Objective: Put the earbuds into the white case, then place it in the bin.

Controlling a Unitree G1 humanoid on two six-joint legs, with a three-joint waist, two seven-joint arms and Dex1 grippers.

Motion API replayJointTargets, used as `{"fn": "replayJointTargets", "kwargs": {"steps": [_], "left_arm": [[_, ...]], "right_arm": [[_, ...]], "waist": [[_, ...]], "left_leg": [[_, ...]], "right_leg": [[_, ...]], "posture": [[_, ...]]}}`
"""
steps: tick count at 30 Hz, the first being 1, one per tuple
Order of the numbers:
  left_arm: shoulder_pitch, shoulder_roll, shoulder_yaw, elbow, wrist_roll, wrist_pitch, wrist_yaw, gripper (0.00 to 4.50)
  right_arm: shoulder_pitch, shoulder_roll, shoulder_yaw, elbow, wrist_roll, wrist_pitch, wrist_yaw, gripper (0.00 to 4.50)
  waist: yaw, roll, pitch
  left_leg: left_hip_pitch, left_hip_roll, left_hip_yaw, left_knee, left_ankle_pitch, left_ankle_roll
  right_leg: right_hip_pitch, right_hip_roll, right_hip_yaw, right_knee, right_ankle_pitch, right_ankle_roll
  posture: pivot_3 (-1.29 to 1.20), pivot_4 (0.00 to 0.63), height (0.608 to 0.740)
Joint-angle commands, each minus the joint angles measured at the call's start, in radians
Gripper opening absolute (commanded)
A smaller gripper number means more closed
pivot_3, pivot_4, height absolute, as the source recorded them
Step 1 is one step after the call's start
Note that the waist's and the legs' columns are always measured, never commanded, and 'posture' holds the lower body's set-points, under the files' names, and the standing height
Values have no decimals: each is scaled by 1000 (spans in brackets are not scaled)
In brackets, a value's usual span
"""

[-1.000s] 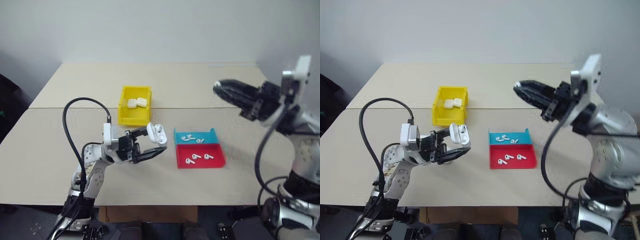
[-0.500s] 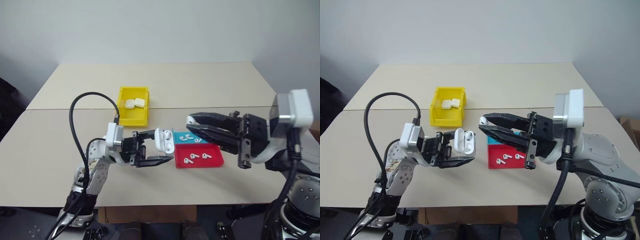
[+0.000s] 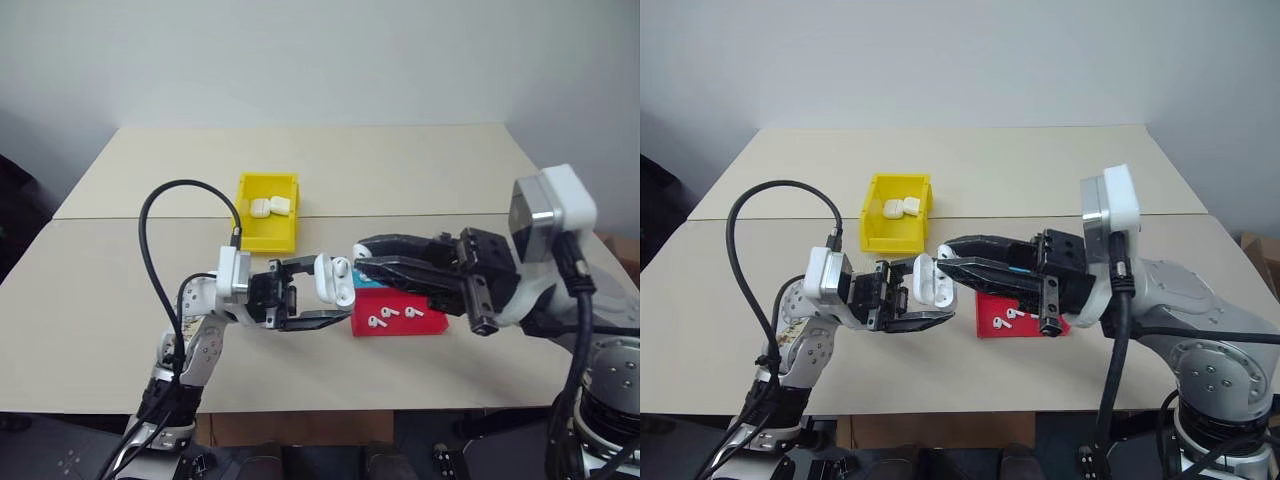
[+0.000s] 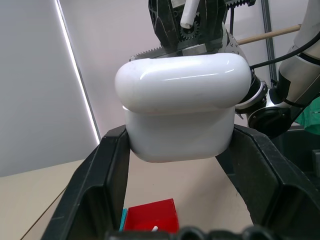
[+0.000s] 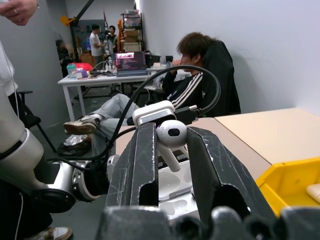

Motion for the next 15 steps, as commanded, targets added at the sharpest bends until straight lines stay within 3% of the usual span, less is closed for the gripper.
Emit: {"fn": "replayJointTargets", "kwargs": {"steps": [1, 15], "left_arm": [[-19, -6, -1, -6, 0, -19, -4, 2743], [-35, -12, 6, 40, 2, -37, -35, 2743]], "right_arm": [[6, -15, 16, 2, 19, -10, -18, 886], [30, -41, 65, 3, 70, 4, -69, 886]], "waist": [[0, 0, 0], [0, 0, 0]], "left_leg": [[0, 0, 0, 0, 0, 0], [0, 0, 0, 0, 0, 0]], "right_leg": [[0, 0, 0, 0, 0, 0], [0, 0, 0, 0, 0, 0]], "posture": [[0, 150, 740], [0, 150, 740]]}}
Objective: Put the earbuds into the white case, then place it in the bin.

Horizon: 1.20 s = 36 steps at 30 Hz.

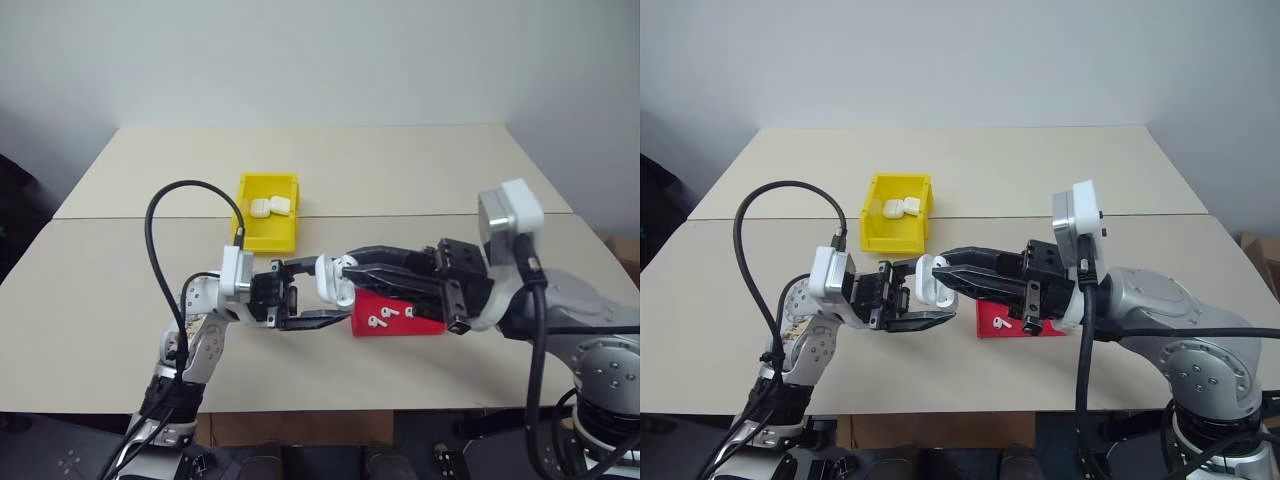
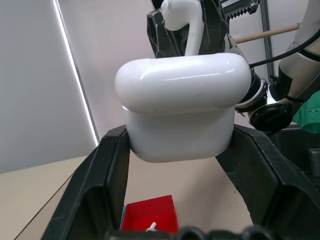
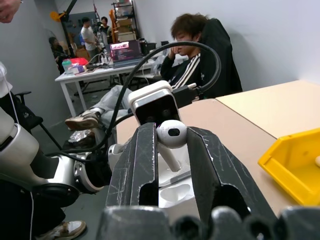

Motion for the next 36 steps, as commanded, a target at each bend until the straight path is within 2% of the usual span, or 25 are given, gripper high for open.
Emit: {"fn": "replayJointTargets", "kwargs": {"steps": [1, 7, 36], "left_arm": [[-22, -6, 7, -7, -3, -29, -7, 2743], [-31, -9, 8, 14, -2, -40, -13, 2743], [-13, -26, 5, 3, 3, -50, -13, 2743]], "right_arm": [[4, -17, -2, -12, 50, 2, -14, 886], [9, -34, 13, -5, 90, 5, -34, 886], [31, -34, 46, 14, -5, -15, 4, 886]], "waist": [[0, 0, 0], [0, 0, 0], [1, 0, 0]], "left_leg": [[0, 0, 0, 0, 0, 0], [0, 0, 0, 0, 0, 0], [0, 0, 0, 0, 0, 0]], "right_leg": [[0, 0, 0, 0, 0, 0], [0, 0, 0, 0, 0, 0], [0, 0, 0, 0, 0, 0]], "posture": [[0, 150, 740], [0, 150, 740], [0, 150, 740]]}}
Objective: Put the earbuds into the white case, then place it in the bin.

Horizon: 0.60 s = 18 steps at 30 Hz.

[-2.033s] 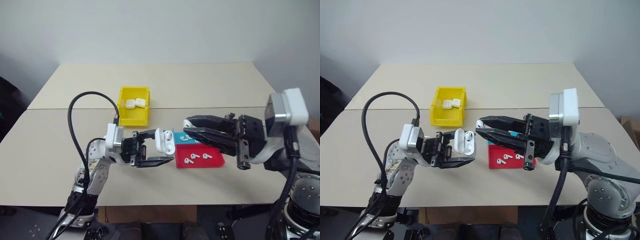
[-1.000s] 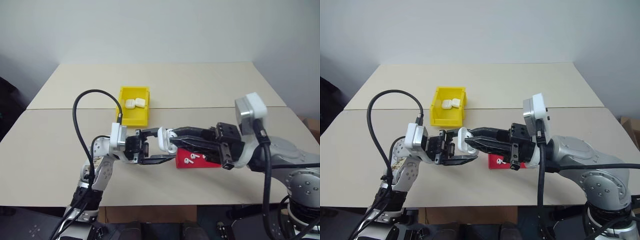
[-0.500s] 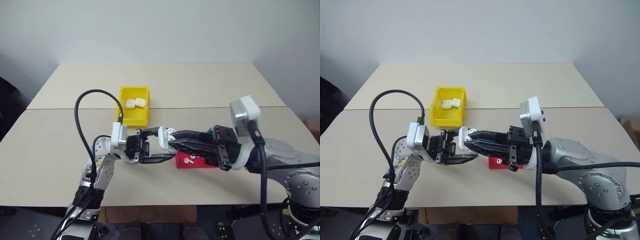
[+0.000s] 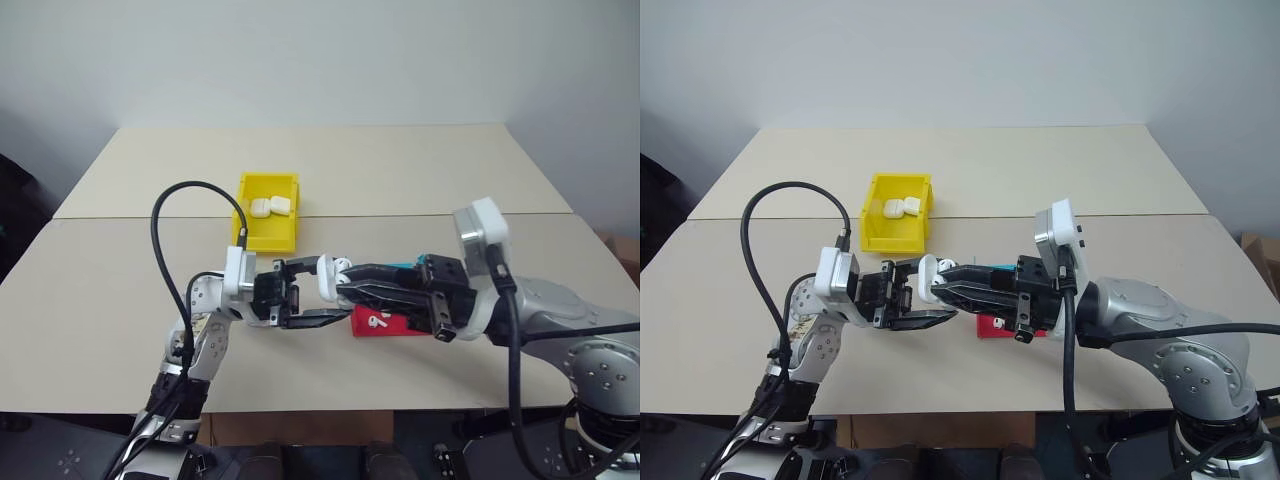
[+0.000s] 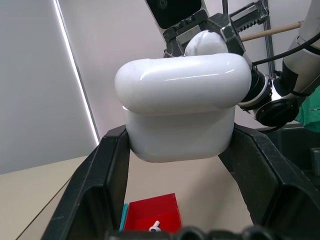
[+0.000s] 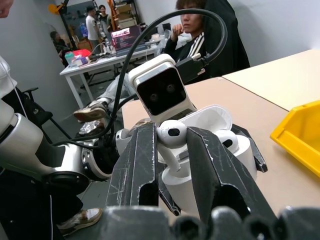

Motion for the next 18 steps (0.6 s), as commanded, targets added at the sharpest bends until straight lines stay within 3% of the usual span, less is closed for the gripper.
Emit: {"fn": "replayJointTargets", "kwargs": {"steps": [1, 11, 17, 18], "left_arm": [[-3, -5, 4, -32, -13, -19, -1, 2743], [-5, -8, 6, -23, -10, -25, -8, 2743], [-4, -13, 5, -25, -7, -24, -3, 2743], [-2, -12, 5, -28, -8, -20, 0, 2743]], "right_arm": [[2, -6, -12, -15, -6, -20, 18, 886], [22, 3, -4, -37, -60, -42, 50, 886], [29, 6, -3, -39, -93, -52, 49, 2616], [31, 5, -4, -38, -93, -52, 52, 2616]], "waist": [[0, 0, 0], [0, 0, 0], [0, 0, 0], [0, 0, 0]], "left_leg": [[0, 0, 0, 0, 0, 0], [0, 0, 0, 0, 0, 0], [0, 0, 0, 0, 0, 0], [0, 0, 0, 0, 0, 0]], "right_leg": [[0, 0, 0, 0, 0, 0], [0, 0, 0, 0, 0, 0], [0, 0, 0, 0, 0, 0], [0, 0, 0, 0, 0, 0]], "posture": [[0, 150, 740], [0, 150, 740], [0, 150, 740], [0, 150, 740]]}}
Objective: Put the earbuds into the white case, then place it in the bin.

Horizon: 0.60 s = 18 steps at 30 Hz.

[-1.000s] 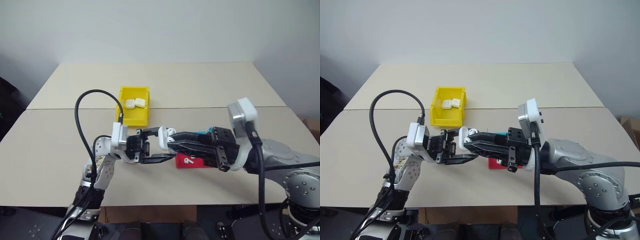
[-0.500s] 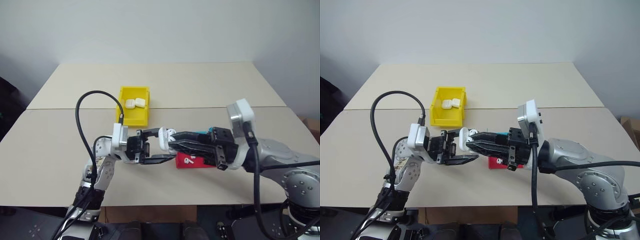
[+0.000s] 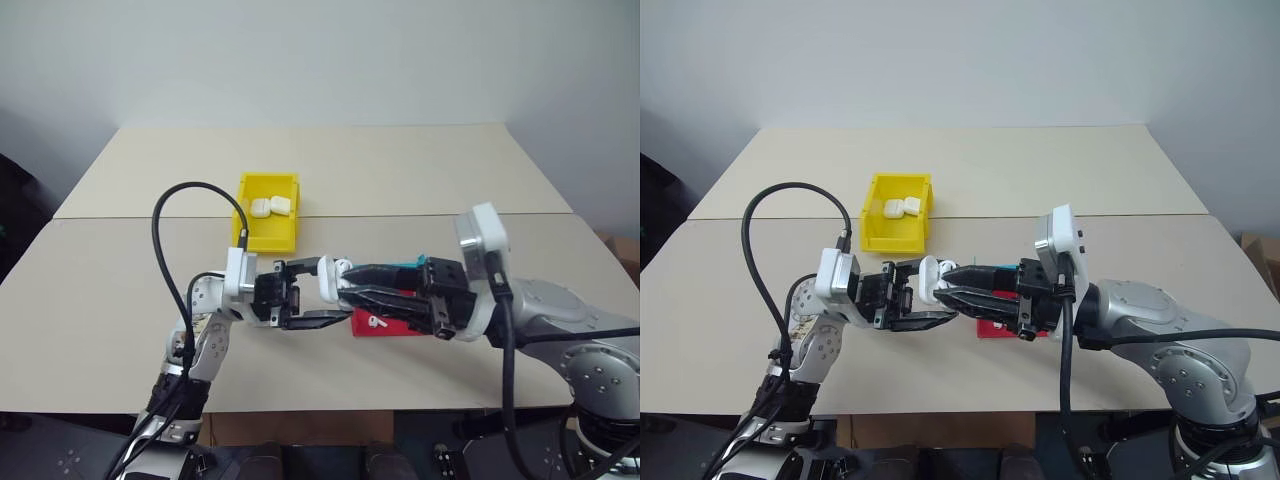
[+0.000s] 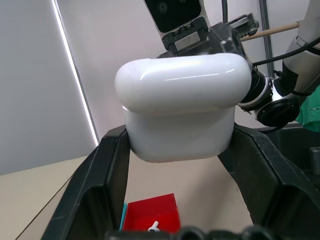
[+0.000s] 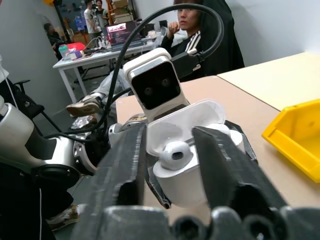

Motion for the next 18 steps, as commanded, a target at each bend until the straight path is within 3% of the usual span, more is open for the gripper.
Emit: {"fn": "replayJointTargets", "kwargs": {"steps": [1, 12, 18], "left_arm": [[-3, -5, 3, -31, -14, -16, 0, 2743], [-23, -1, 10, 43, 13, -51, -17, 2743], [-26, 10, 14, 41, 20, -44, 0, 2743]], "right_arm": [[10, -1, -8, -17, -9, -24, 5, 2616], [16, -33, -75, 28, 16, -50, 106, 2616], [-117, -113, -108, 192, -32, -38, 197, 2616]], "waist": [[0, 0, 0], [1, 0, 0], [-1, -1, 0]], "left_leg": [[0, 0, 0, 0, 0, 0], [0, 0, 0, 0, 0, 0], [0, 0, 0, 0, 0, 0]], "right_leg": [[0, 0, 0, 0, 0, 0], [0, 0, 0, 0, 0, 0], [0, 0, 0, 0, 0, 0]], "posture": [[0, 150, 740], [0, 150, 740], [0, 150, 740]]}}
